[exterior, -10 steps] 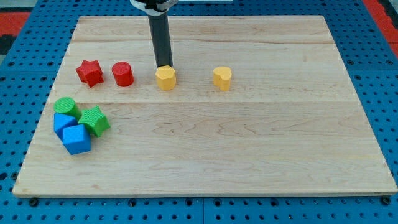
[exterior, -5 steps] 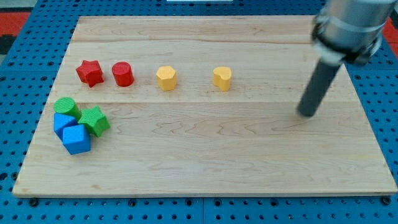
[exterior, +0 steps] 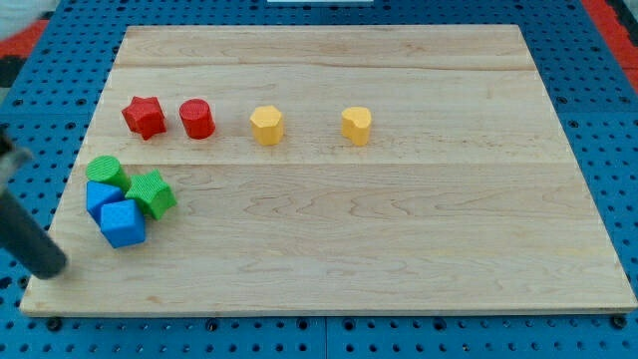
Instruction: Move the green star below the yellow hexagon
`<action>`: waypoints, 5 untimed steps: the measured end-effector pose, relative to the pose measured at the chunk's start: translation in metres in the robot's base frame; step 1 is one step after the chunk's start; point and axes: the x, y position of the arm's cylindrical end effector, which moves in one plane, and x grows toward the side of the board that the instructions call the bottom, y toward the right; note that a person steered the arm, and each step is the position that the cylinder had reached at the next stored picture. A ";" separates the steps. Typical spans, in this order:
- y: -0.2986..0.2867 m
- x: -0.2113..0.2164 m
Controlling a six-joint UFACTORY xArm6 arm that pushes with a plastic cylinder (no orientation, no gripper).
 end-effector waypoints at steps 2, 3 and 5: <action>0.114 -0.077; 0.156 -0.079; 0.149 -0.091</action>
